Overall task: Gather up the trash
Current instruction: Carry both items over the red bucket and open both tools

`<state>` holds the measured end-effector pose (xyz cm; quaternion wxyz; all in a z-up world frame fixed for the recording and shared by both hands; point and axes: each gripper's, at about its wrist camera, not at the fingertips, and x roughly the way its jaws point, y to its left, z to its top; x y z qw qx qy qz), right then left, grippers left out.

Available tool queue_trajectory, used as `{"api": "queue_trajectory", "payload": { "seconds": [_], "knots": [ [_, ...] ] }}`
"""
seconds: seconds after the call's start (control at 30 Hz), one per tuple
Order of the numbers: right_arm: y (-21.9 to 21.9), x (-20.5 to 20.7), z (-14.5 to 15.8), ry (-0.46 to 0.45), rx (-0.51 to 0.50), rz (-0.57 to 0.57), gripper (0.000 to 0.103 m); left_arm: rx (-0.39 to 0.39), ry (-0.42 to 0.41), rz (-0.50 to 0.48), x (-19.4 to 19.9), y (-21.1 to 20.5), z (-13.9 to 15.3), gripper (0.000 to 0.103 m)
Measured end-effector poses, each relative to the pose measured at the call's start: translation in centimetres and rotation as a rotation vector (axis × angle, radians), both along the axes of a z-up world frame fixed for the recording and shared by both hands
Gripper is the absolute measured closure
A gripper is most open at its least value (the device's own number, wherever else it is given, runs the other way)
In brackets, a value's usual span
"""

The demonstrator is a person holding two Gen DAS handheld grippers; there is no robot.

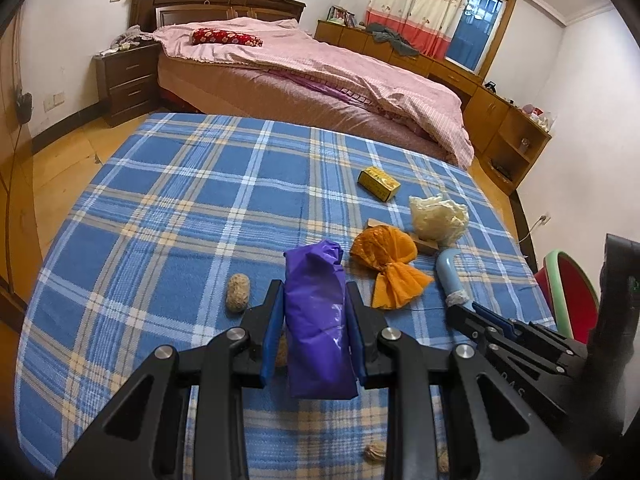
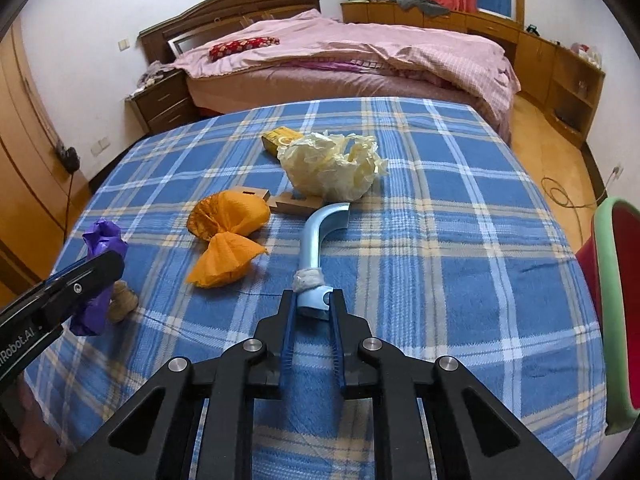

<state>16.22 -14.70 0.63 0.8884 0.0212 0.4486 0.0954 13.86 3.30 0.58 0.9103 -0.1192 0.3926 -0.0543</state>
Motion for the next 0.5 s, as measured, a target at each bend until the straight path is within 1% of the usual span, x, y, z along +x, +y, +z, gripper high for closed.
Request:
{"api": "queue_trajectory", "payload": {
  "seconds": [0.23,0.5],
  "knots": [
    [-1.2,-1.8,1.1,-0.019,0.038,-0.013,0.087,-0.002,-0.021,-0.011,-1.1,-0.3,1.2,0.073],
    [-3.7,-5.1,2.8,-0.058,0.083,-0.048,0.087,-0.002,-0.042,-0.036,-2.3,-1.4,2.4,0.073]
  ]
}}
